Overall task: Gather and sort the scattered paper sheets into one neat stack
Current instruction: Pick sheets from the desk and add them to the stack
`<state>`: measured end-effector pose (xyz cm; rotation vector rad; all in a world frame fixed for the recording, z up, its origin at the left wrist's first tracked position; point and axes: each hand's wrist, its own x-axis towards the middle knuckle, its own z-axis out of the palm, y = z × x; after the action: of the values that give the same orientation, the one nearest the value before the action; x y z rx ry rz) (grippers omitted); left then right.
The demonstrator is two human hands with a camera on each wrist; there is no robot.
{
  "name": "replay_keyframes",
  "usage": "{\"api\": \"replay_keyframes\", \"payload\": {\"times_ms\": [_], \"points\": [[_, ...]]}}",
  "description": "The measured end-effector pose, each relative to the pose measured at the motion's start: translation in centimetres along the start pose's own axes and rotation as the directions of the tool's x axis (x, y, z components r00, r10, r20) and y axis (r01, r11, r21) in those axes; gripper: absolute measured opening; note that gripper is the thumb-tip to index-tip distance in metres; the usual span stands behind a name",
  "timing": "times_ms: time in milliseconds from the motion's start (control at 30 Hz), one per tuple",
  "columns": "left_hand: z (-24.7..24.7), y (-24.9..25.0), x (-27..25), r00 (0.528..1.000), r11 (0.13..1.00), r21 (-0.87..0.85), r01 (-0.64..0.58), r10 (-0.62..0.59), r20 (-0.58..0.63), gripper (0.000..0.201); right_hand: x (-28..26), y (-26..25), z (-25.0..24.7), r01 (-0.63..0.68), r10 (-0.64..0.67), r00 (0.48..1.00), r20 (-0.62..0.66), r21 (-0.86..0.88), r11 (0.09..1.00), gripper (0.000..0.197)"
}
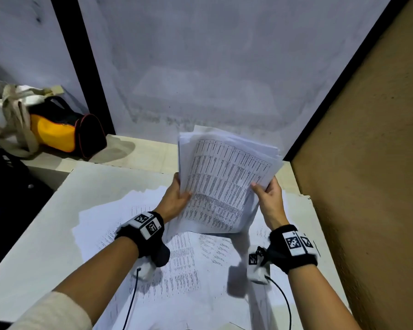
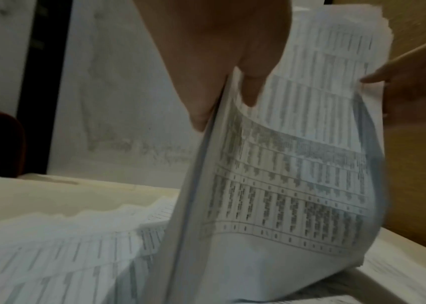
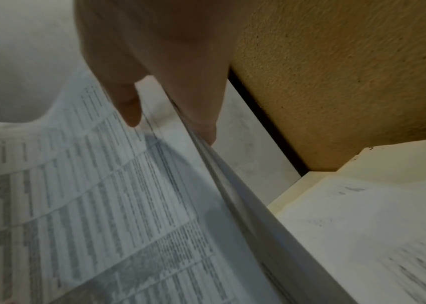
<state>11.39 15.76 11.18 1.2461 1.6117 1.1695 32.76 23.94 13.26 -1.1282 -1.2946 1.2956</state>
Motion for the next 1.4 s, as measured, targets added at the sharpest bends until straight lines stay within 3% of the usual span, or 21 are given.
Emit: {"api": "replay_keyframes", "payload": {"times_ms": [133, 233, 333, 467, 567, 733, 833, 967, 1000, 1100, 1200, 1233, 1333, 1400], "points": [[-0.1, 1.1, 0.5, 0.988, 0.993, -0.044, -0.108, 0.102, -0.115, 0.042, 0.2, -1.5, 0.1, 0.098, -0.097, 0.984, -0.150, -0.001, 0.995, 0.023], [-1.1, 2.0, 0.8, 0.970, 0.973, -0.125, -0.193, 0.170, -0.175, 0.032, -0.3, -2.3, -0.4, 0.169, -0.156, 0.975, -0.158, 0.072, 0.983, 0.020], [-1.2, 1.9, 0.3, 0.961, 0.958, -0.186, -0.220, 0.180, -0.210, 0.047, -1.7, -1.3, -0.3, 0.162, -0.150, 0.985, -0.081, 0.169, 0.972, 0.034], [-1.3, 0.5, -0.4, 0.945, 0.945, -0.252, -0.208, 0.129, -0.299, 0.081, -2.5, 1.7, 0.0, -0.004, 0.003, 1.000, 0.027, 0.040, 0.999, 0.046], [-1.2, -0.4, -0.7, 0.952, 0.944, -0.268, -0.192, 0.112, -0.285, 0.071, -2.6, 1.9, 0.7, -0.053, 0.054, 0.998, 0.017, -0.037, 0.998, 0.047], [-1.1, -0.4, -0.4, 0.925, 0.973, -0.206, -0.103, 0.017, -0.379, 0.025, -2.1, -1.0, 2.2, 0.097, -0.097, 0.995, 0.001, -0.053, 0.994, 0.030], [-0.9, 1.5, -0.1, 0.885, 0.971, -0.161, -0.177, 0.085, -0.458, 0.028, -2.0, -2.1, 2.5, 0.161, -0.165, 0.985, -0.045, -0.079, 0.984, 0.027], [-0.6, 4.2, -0.6, 0.842, 0.946, -0.148, -0.287, 0.176, -0.511, 0.026, -3.1, -3.7, 3.7, 0.320, -0.338, 0.934, -0.118, -0.149, 0.936, 0.023], [-0.5, 4.5, -0.8, 0.846, 0.940, -0.168, -0.296, 0.176, -0.503, 0.024, -3.4, -3.6, 4.0, 0.310, -0.324, 0.939, -0.118, -0.124, 0.943, 0.025], [-0.3, 4.1, -1.5, 0.894, 0.939, -0.236, -0.252, 0.132, -0.427, 0.031, -4.0, -2.0, 4.3, 0.107, -0.112, 0.991, -0.078, -0.060, 0.992, 0.043], [-0.3, 3.4, -1.5, 0.933, 0.953, -0.246, -0.177, 0.082, -0.351, 0.039, -4.0, -1.3, 4.2, -0.006, 0.001, 0.999, -0.053, -0.090, 0.996, 0.041], [-0.3, 3.4, -1.4, 0.936, 0.950, -0.257, -0.177, 0.081, -0.343, 0.041, -4.0, -1.6, 4.3, -0.008, 0.005, 0.999, -0.049, -0.059, 0.998, 0.041], [-0.4, 4.2, -1.3, 0.910, 0.925, -0.302, -0.231, 0.095, -0.404, 0.052, -3.9, -3.3, 5.0, 0.064, -0.055, 0.984, -0.171, 0.047, 0.997, 0.077], [-0.2, 5.2, -1.0, 0.880, 0.908, -0.326, -0.265, 0.089, -0.467, 0.049, -3.2, -4.0, 5.5, 0.122, -0.094, 0.959, -0.268, 0.087, 0.989, 0.066]]}}
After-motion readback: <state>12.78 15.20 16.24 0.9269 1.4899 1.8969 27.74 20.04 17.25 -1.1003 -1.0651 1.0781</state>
